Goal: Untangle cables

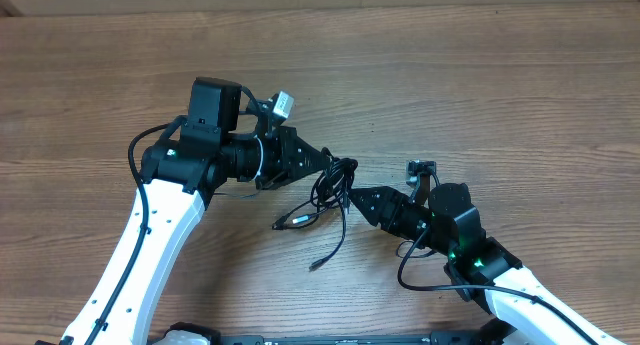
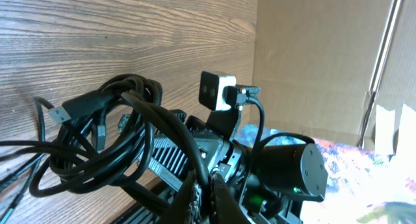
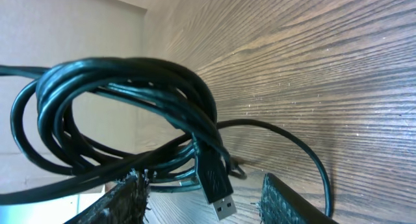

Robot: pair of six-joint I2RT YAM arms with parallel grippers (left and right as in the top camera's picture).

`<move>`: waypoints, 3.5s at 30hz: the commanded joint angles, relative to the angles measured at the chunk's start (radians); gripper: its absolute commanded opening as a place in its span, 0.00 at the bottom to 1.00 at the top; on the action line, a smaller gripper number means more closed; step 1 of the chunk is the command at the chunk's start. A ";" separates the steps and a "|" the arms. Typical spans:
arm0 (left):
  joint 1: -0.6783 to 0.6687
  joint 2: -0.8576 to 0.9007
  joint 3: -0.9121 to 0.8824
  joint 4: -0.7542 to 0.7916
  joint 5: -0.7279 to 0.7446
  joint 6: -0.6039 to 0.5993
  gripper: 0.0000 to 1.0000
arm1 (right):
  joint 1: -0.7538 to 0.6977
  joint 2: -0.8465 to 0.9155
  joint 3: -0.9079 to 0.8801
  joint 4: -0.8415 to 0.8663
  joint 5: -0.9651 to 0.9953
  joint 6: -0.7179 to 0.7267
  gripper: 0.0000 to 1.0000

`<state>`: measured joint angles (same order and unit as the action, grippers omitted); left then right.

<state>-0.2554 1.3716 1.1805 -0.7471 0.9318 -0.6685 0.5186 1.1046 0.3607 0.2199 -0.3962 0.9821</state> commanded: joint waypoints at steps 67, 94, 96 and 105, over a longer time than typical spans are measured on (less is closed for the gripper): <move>-0.003 -0.018 0.016 -0.144 -0.486 0.429 0.04 | 0.080 0.093 0.001 0.145 -0.317 0.350 0.05; -0.262 -0.018 0.016 -0.203 -0.157 0.705 0.04 | 0.080 0.093 0.001 0.263 0.303 0.507 0.10; -0.262 -0.018 0.016 -0.210 -0.073 0.766 0.04 | 0.080 0.093 0.001 0.295 0.301 0.507 0.10; -0.262 -0.018 0.016 -0.224 0.240 0.925 0.04 | 0.080 0.097 0.001 0.352 0.435 0.500 0.20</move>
<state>-0.5091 1.3697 1.1805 -0.9581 0.9360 0.1459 0.6037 1.2026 0.3531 0.5858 -0.1081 1.4887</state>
